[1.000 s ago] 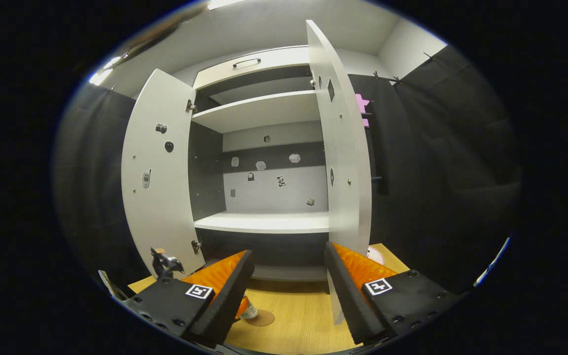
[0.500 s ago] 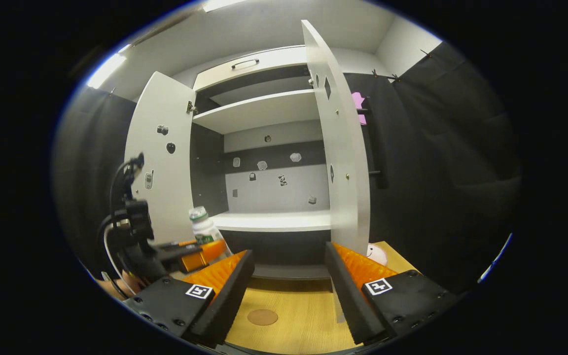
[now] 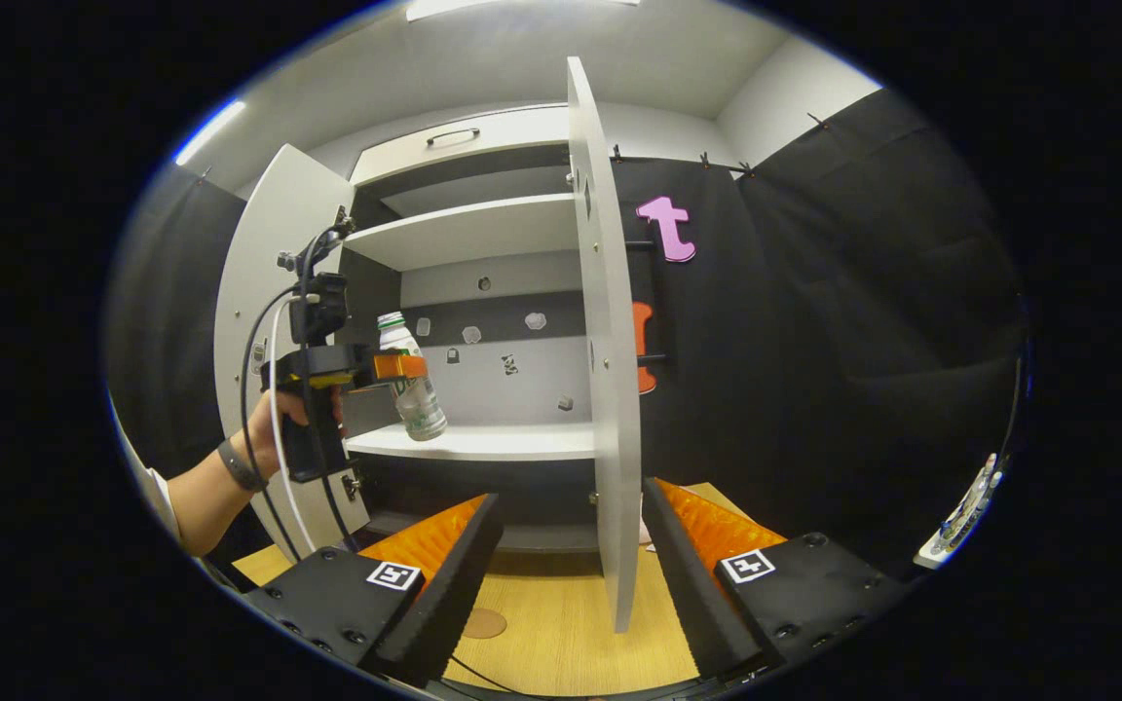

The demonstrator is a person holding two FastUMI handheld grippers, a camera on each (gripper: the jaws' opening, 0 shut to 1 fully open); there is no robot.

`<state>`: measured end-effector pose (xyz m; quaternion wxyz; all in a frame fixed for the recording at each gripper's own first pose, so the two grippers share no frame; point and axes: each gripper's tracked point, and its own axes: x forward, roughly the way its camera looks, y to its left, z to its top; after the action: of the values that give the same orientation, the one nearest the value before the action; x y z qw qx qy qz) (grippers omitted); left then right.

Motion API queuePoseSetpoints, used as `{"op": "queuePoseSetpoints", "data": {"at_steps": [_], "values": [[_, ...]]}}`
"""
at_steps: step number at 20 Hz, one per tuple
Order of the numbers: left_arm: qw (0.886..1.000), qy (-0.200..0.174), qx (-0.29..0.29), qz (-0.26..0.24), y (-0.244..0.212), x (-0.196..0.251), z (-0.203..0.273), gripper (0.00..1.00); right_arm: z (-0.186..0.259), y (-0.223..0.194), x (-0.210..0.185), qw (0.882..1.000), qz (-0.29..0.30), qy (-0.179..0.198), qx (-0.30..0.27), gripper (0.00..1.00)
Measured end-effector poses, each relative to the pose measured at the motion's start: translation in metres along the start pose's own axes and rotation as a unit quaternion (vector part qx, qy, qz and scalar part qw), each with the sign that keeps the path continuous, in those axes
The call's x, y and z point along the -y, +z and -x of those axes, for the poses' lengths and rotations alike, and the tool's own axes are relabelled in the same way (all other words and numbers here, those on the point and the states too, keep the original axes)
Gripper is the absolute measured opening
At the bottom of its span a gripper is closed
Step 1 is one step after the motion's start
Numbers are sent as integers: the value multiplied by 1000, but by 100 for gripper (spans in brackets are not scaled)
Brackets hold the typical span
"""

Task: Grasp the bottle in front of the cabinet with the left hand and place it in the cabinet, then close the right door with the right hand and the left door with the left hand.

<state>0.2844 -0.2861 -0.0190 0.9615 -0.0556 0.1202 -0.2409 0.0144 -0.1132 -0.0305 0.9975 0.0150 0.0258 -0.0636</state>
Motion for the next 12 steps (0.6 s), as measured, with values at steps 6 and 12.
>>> {"op": "queuePoseSetpoints", "data": {"at_steps": [6, 12], "values": [[995, 20, -60, -75, -20, -7, -74, 70, 7, 6, 9, 1000, -14, -24, 11, 96], [994, 20, -82, -67, -44, 2, -105, 70, 16, 6, 28, 998, -9, -61, 14, 96]]}}
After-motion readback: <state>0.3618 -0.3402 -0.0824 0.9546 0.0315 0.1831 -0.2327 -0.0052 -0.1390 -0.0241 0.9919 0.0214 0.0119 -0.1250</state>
